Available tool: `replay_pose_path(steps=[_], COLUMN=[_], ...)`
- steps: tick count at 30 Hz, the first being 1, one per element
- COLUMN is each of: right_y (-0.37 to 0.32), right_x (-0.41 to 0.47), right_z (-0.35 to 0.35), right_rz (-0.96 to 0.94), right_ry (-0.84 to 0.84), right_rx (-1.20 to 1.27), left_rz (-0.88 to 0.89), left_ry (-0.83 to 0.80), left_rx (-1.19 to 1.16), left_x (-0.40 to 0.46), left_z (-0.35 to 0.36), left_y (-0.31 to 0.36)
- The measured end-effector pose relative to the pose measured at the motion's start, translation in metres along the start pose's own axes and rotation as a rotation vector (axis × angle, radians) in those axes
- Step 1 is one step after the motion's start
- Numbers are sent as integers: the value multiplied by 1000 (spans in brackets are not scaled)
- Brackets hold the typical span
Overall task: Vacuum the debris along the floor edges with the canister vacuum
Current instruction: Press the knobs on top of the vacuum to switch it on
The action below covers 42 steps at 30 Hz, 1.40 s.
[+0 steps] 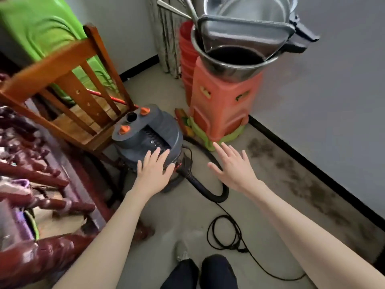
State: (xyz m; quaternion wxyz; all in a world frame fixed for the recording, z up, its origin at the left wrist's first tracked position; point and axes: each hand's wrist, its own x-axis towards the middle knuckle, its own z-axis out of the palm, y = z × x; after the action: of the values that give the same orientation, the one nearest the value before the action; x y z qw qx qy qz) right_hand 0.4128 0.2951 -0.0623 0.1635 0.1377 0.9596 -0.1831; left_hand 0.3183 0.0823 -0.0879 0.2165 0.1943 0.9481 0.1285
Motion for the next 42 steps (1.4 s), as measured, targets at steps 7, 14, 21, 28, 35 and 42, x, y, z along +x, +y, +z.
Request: replay_pose_path(steps=[7, 14, 21, 28, 35, 42], right_y=[-28, -75, -111, -110, -86, -49], right_x=[136, 264, 322, 313, 272, 238], right_z=[49, 109, 142, 151, 155, 158], right_rz=[-132, -214, -57, 149, 266, 342], right_ry=[-138, -271, -337, -366, -393, -461], right_rx=[-16, 146, 569, 843, 950, 901], left_rz=[-235, -337, -373, -299, -210, -111], left_ry=[-7, 10, 19, 71, 94, 75], left_rx=[-161, -119, -66, -164, -234, -129], left_x=[88, 172, 220, 212, 179, 140], left_z=[32, 57, 61, 64, 88, 108], left_y=[-52, -112, -163, -160, -145, -136])
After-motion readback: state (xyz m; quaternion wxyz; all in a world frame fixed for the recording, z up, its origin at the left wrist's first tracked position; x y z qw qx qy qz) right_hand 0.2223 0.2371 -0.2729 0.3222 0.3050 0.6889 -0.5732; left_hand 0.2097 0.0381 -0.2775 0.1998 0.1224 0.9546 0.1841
